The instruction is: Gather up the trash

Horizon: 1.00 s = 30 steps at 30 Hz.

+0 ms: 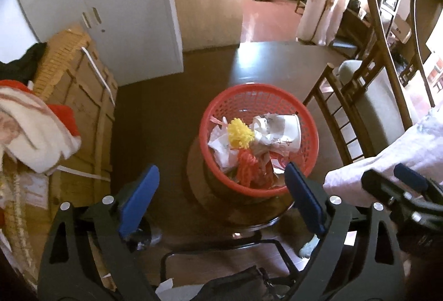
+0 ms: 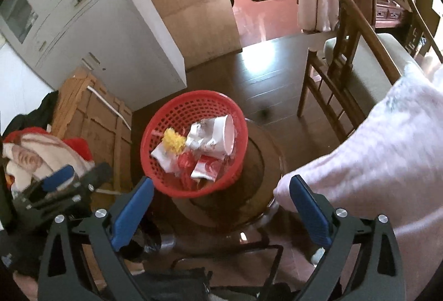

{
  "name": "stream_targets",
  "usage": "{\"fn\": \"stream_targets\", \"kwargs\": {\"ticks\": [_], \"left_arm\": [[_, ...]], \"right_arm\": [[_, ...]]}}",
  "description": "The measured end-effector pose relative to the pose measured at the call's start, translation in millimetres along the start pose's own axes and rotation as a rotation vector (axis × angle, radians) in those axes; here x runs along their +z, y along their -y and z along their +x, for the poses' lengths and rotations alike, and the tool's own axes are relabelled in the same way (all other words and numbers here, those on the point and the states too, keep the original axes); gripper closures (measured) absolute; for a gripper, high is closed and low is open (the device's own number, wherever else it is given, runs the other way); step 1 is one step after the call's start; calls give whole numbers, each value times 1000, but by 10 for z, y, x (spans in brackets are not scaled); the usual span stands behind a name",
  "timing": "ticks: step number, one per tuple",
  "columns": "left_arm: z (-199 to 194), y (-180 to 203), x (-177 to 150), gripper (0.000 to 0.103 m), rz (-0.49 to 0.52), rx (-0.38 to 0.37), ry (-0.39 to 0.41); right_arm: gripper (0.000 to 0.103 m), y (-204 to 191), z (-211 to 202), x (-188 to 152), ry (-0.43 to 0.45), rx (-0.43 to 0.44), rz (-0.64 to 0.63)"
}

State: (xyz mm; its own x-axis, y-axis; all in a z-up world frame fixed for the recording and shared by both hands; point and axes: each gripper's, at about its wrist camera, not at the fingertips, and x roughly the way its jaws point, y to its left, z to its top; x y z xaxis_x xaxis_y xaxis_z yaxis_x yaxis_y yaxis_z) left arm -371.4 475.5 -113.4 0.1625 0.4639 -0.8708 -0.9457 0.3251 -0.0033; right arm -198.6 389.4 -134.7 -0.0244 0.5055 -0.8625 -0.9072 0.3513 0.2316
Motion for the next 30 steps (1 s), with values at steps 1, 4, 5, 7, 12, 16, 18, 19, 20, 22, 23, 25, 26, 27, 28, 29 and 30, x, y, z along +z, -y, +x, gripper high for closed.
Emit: {"fn": "stream_targets", "kwargs": {"ticks": [1, 4, 5, 7, 12, 16, 18, 19, 20, 22, 23, 25, 26, 27, 28, 29, 30], "left_arm": [[-44, -1, -18, 14, -1, 2, 2], [-173, 17, -77, 13, 6, 8, 11], [-227, 30, -110, 12, 11, 12, 19], [-275, 43, -154, 12, 18, 14, 25], [-350, 69, -243, 12, 34, 19, 24], [-389, 72, -274, 12, 40, 27, 28], [-404, 69, -287, 12, 39, 35, 32], [-403, 65, -283, 12, 40, 40, 34], [-403, 65, -287, 12, 41, 50, 39], [-399, 56, -278, 12, 40, 54, 38], [-398, 51, -278, 12, 39, 53, 38], [-396, 47, -273, 12, 42, 55, 39], [-396, 46, -274, 12, 41, 53, 38], [-397, 47, -277, 12, 40, 54, 38], [-397, 48, -279, 12, 41, 57, 38], [-394, 45, -277, 12, 42, 60, 37], [-397, 34, -280, 12, 42, 59, 39]], "right_arm": [[6, -19, -29, -35, 1, -4, -6], [6, -81, -114, -154, 10, -51, -37], [6, -100, -139, -191, 14, -66, -52], [6, -115, -187, -277, 17, -69, -62], [6, -82, -234, -401, 2, -68, -41], [6, -98, -274, -436, 6, -68, -41], [6, -114, -288, -441, 10, -71, -46], [6, -118, -293, -446, 12, -71, -47], [6, -119, -304, -447, 14, -73, -47], [6, -126, -305, -452, 17, -75, -46], [6, -124, -304, -454, 17, -75, -44], [6, -121, -307, -461, 17, -75, -46], [6, -120, -311, -461, 17, -74, -45], [6, -119, -313, -464, 17, -74, -47], [6, -118, -310, -465, 17, -74, -48], [6, -118, -308, -465, 16, -74, -49], [6, -118, -310, -464, 17, -74, -49]]}}
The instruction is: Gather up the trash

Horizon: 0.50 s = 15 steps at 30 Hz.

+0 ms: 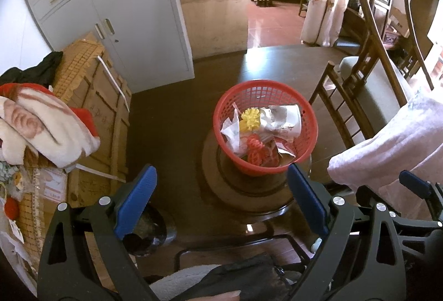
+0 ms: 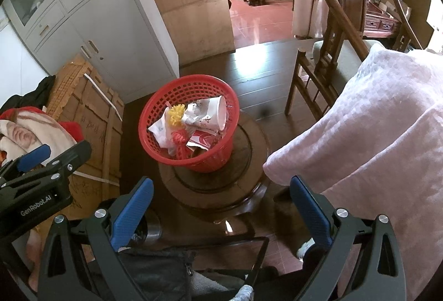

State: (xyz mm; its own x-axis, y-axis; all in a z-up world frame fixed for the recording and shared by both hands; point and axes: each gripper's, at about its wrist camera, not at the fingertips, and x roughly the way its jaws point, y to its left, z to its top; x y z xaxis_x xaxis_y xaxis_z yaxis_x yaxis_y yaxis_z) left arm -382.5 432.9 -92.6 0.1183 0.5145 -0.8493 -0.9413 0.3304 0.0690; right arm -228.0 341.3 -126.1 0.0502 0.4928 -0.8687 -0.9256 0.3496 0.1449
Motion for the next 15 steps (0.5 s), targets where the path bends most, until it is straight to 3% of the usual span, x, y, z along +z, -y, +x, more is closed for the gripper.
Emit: {"fn": "stream_targets", "kwargs": {"ticks": [15], "left_arm": [[-30, 6, 2, 12, -5, -1, 15]], "right_arm": [[6, -2, -16, 2, 3, -4, 2]]}}
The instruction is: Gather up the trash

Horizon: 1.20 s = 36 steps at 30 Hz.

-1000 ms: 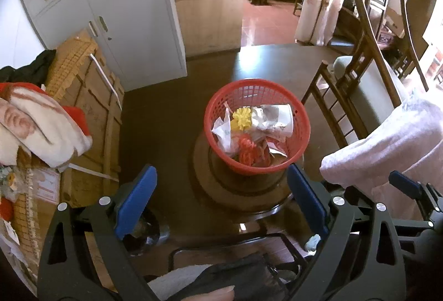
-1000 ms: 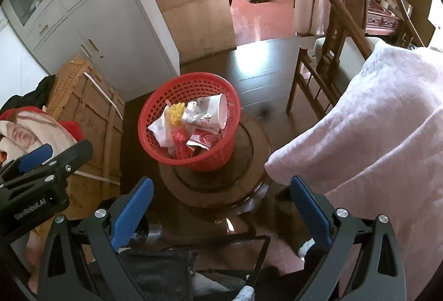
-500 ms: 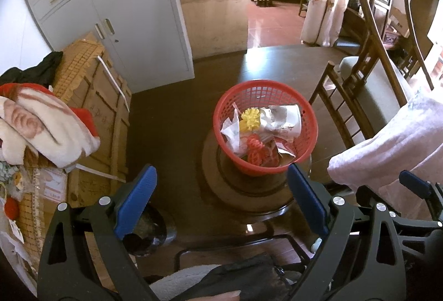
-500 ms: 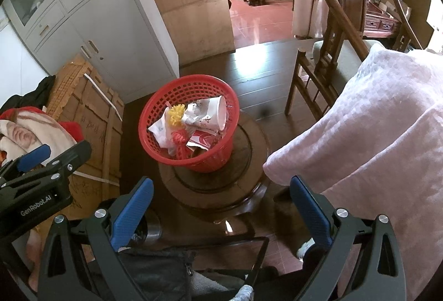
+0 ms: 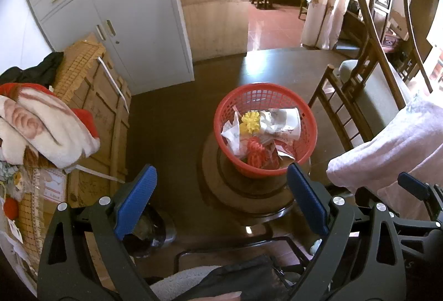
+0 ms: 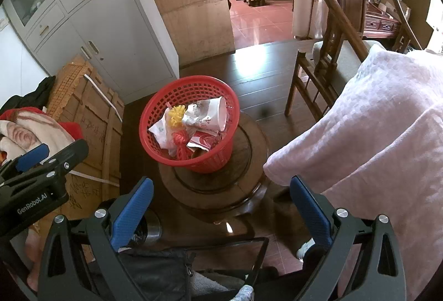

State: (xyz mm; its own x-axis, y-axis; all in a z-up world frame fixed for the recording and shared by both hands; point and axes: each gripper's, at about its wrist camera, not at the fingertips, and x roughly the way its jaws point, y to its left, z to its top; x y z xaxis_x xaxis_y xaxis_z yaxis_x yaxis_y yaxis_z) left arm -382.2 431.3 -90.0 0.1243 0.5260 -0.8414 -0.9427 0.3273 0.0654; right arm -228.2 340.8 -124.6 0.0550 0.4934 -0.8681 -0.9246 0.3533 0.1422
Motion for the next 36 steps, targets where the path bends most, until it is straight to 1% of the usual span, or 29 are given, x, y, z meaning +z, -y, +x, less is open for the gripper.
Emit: {"fn": "stream_targets", "kwargs": {"ticks": [36], "left_arm": [[53, -38, 46, 11, 4, -35, -29]], "right_arm": [[6, 17, 15, -2, -7, -2, 8]]}}
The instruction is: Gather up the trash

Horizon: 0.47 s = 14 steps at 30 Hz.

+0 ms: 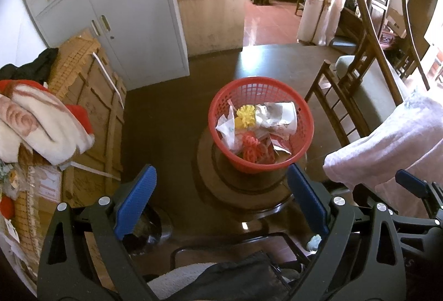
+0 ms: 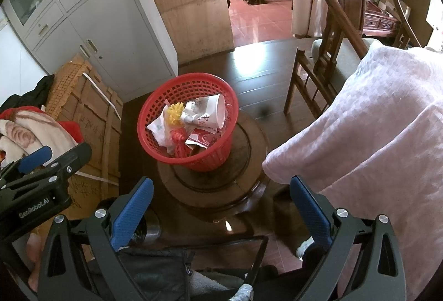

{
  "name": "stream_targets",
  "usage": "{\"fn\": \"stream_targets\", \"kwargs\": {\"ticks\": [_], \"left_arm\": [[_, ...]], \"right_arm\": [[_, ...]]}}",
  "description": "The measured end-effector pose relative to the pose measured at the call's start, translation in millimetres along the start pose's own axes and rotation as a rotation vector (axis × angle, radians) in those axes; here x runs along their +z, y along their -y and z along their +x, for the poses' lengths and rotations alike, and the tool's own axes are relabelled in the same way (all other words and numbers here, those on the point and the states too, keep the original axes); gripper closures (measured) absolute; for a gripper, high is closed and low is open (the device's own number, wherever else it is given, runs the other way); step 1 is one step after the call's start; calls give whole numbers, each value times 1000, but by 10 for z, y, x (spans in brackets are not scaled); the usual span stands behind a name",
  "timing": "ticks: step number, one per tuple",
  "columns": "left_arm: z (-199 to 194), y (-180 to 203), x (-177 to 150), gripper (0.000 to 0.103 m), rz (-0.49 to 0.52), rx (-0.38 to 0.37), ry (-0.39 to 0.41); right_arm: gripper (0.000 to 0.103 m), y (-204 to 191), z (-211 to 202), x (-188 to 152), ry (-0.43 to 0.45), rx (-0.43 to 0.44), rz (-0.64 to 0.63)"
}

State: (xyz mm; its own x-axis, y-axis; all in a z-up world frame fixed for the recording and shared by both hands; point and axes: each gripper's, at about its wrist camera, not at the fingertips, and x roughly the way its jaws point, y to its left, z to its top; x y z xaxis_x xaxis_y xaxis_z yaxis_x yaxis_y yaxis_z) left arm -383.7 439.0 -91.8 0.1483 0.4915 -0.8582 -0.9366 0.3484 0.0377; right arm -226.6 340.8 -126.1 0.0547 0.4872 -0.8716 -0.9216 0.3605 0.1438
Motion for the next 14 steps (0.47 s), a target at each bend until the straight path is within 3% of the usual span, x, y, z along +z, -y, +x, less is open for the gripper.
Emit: {"fn": "stream_targets", "kwargs": {"ticks": [14], "left_arm": [[34, -15, -7, 11, 8, -1, -2]], "right_arm": [[6, -9, 19, 4, -2, -2, -2]]}}
